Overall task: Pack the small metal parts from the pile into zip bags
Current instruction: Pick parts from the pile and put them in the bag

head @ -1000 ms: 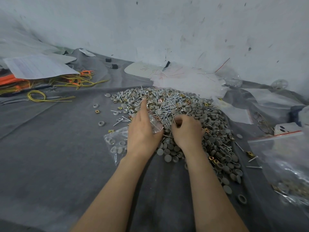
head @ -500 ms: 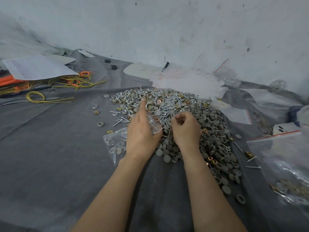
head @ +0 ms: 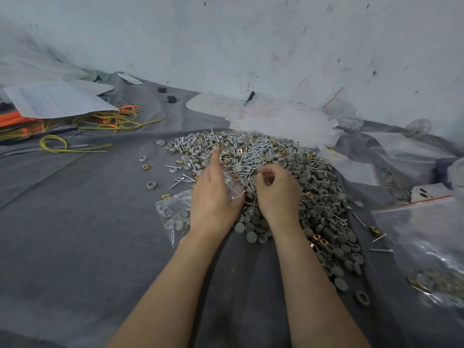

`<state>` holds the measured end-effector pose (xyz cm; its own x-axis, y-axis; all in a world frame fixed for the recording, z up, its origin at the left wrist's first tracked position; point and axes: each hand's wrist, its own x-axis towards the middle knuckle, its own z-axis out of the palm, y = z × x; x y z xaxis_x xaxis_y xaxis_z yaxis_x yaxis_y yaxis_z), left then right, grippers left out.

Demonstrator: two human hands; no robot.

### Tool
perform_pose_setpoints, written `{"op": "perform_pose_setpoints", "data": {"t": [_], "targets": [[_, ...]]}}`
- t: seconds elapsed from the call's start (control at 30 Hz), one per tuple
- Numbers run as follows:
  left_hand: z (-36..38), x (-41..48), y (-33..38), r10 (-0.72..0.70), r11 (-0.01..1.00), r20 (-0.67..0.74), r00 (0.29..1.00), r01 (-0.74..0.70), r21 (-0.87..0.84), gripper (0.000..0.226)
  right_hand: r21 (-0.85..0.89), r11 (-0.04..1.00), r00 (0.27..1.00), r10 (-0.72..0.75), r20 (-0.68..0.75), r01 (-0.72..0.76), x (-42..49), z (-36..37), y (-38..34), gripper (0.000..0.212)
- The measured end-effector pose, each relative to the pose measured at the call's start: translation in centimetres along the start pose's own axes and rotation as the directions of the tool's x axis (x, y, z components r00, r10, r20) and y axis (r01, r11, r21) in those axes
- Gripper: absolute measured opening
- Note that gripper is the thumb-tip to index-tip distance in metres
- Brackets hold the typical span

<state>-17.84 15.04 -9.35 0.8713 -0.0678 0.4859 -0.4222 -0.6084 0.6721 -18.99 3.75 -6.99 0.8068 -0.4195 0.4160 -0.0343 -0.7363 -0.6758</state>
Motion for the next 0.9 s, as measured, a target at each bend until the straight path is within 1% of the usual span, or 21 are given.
{"op": "perform_pose_setpoints", "data": {"t": [0.07, 0.1, 0.13, 0.2, 0.3, 0.4, 0.5, 0.67, 0.8, 0.87, 0.9], "targets": [[0.03, 0.01, -0.03, -0.001, 1.0, 0.001, 1.0, 0.001, 0.001, 0.097, -0.275, 0.961, 0.989, 0.074, 0.131, -0.036, 0.12, -0.15, 0.47, 0.02], [0.03, 0.0, -0.07, 0.002, 1.0, 0.003, 1.0, -0.002, 0.005, 0.098, -0.365, 0.93, 0.974, 0.118, 0.193, -0.04, 0.1, -0.13, 0.47, 0.024], [0.04, -0.03, -0.1, 0.005, 1.0, 0.004, 1.0, -0.005, 0.009, 0.099, -0.409, 0.912, 0.962, 0.145, 0.23, -0.04, 0.08, -0.08, 0.36, 0.027], [0.09, -0.05, -0.12, 0.008, 1.0, 0.0, 1.0, -0.008, 0.012, 0.1, -0.412, 0.911, 0.959, 0.146, 0.243, -0.035, 0.03, -0.01, 0.15, 0.028], [0.16, -0.03, -0.17, 0.007, 1.0, -0.007, 1.0, -0.007, 0.015, 0.102, -0.388, 0.921, 0.959, 0.128, 0.254, -0.02, 0.1, 0.07, 0.1, 0.023], [0.22, -0.04, -0.18, 0.009, 1.0, -0.005, 1.0, -0.009, 0.018, 0.101, -0.393, 0.919, 0.943, 0.136, 0.303, -0.006, 0.17, -0.04, 0.12, 0.02], [0.23, 0.01, -0.2, 0.01, 1.0, -0.005, 1.0, -0.01, 0.019, 0.1, -0.429, 0.903, 0.922, 0.158, 0.355, 0.011, 0.27, -0.06, 0.05, 0.022], [0.31, 0.08, -0.27, 0.01, 1.0, -0.007, 1.0, -0.01, 0.022, 0.098, -0.402, 0.916, 0.932, 0.142, 0.333, 0.005, 0.08, 0.03, 0.05, 0.028], [0.35, 0.03, -0.26, 0.012, 0.999, -0.01, 1.0, -0.012, 0.03, 0.098, -0.349, 0.937, 0.959, 0.119, 0.256, -0.023, -0.18, 0.34, 0.19, 0.034], [0.31, 0.02, -0.25, 0.013, 1.0, -0.006, 1.0, -0.013, 0.028, 0.098, -0.357, 0.934, 0.963, 0.093, 0.253, 0.004, -0.3, 0.52, 0.24, 0.036], [0.3, 0.02, -0.24, 0.011, 1.0, -0.002, 1.0, -0.011, 0.025, 0.099, -0.371, 0.928, 0.963, 0.081, 0.258, 0.021, -0.33, 0.57, 0.26, 0.033]]}}
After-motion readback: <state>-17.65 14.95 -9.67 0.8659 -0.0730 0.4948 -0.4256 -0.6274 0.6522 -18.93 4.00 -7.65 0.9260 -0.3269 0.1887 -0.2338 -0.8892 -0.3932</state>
